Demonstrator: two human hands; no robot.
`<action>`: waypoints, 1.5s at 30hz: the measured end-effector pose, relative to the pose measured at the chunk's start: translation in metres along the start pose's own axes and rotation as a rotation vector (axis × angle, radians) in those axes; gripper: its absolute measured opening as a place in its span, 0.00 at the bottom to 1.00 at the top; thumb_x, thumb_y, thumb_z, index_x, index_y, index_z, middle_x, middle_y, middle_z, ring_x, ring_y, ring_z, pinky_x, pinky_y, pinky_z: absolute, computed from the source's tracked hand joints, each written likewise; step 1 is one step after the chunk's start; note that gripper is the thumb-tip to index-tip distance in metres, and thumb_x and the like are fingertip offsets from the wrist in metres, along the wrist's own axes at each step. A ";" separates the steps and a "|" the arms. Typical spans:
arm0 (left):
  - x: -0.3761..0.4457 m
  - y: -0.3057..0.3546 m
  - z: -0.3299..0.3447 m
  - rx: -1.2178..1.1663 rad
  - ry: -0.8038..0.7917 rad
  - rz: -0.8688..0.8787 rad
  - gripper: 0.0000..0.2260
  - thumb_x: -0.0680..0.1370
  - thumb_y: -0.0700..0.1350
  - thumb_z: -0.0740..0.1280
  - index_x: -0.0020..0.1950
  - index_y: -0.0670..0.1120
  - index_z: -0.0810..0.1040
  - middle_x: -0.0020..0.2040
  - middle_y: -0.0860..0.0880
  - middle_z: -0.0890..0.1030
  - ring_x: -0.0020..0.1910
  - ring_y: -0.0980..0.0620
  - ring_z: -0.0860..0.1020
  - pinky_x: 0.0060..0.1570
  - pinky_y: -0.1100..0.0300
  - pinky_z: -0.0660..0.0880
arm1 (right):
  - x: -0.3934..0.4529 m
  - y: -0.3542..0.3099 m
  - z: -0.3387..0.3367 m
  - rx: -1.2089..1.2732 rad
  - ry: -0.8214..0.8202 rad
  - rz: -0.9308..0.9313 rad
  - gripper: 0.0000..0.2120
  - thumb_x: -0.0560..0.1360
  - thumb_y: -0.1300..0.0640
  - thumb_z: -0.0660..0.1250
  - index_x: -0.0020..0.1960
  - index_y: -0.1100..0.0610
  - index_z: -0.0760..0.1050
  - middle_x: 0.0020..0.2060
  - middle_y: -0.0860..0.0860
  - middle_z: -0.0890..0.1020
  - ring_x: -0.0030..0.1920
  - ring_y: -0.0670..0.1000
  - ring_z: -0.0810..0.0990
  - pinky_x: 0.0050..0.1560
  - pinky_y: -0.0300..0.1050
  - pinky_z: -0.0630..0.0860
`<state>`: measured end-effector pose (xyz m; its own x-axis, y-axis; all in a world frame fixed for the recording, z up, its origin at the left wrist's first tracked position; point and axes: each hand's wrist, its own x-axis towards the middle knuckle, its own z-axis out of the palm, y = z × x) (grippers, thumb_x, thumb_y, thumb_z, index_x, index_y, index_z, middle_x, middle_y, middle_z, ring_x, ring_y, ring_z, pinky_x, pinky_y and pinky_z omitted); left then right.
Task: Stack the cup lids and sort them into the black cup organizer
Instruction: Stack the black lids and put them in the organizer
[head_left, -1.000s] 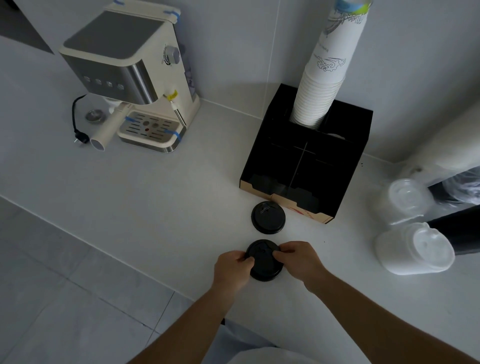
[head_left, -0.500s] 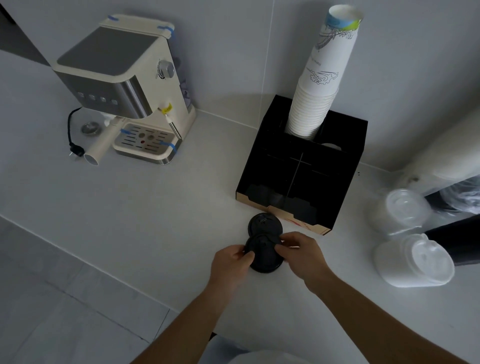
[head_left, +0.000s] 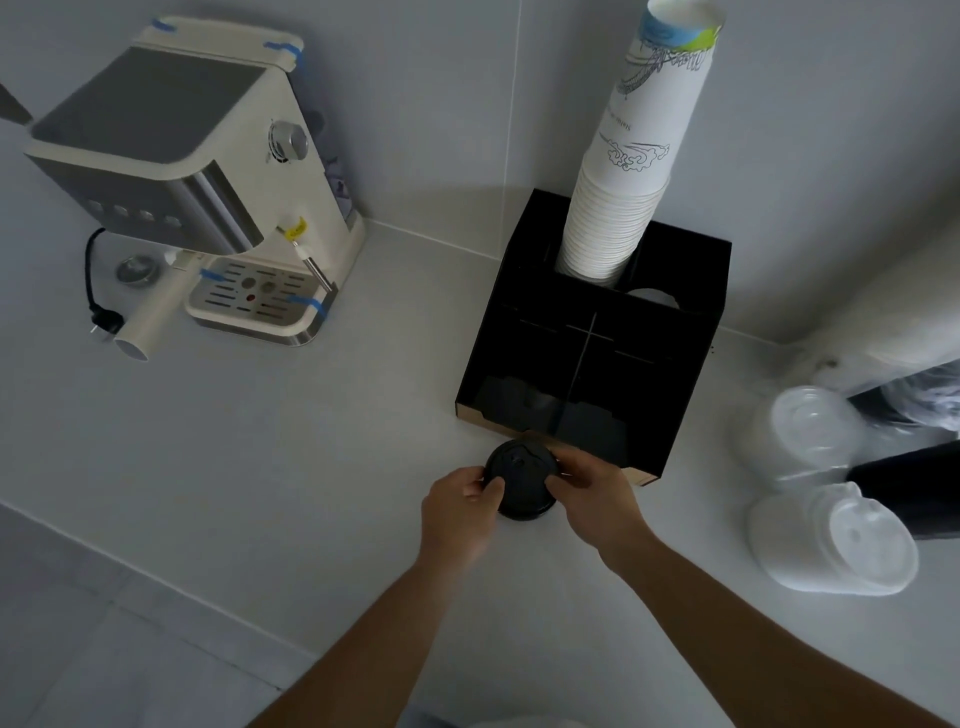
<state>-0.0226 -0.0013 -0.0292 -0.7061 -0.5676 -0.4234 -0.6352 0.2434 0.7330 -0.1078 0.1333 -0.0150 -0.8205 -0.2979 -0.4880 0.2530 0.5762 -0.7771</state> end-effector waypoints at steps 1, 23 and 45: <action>0.002 0.000 0.001 0.022 -0.004 0.007 0.15 0.77 0.48 0.65 0.30 0.47 0.71 0.27 0.52 0.73 0.29 0.54 0.71 0.30 0.62 0.64 | 0.001 0.001 0.001 -0.013 -0.008 0.003 0.17 0.75 0.63 0.68 0.60 0.46 0.81 0.54 0.46 0.84 0.54 0.48 0.81 0.59 0.46 0.78; -0.001 -0.015 -0.005 -0.063 -0.054 -0.054 0.09 0.77 0.49 0.65 0.45 0.45 0.81 0.33 0.53 0.80 0.36 0.52 0.79 0.35 0.65 0.71 | -0.001 0.008 0.010 -0.152 -0.014 0.021 0.10 0.78 0.57 0.67 0.59 0.50 0.77 0.48 0.44 0.79 0.49 0.46 0.78 0.49 0.37 0.72; 0.004 -0.008 -0.008 0.091 -0.083 -0.083 0.13 0.79 0.51 0.61 0.55 0.45 0.80 0.46 0.49 0.82 0.43 0.53 0.76 0.44 0.62 0.69 | 0.009 0.014 0.010 -0.229 -0.028 -0.009 0.09 0.77 0.56 0.68 0.57 0.49 0.78 0.44 0.44 0.79 0.45 0.45 0.78 0.47 0.35 0.72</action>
<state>-0.0183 -0.0116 -0.0324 -0.6709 -0.5228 -0.5259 -0.7157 0.2709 0.6437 -0.1067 0.1309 -0.0343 -0.8068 -0.3232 -0.4945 0.1198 0.7301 -0.6727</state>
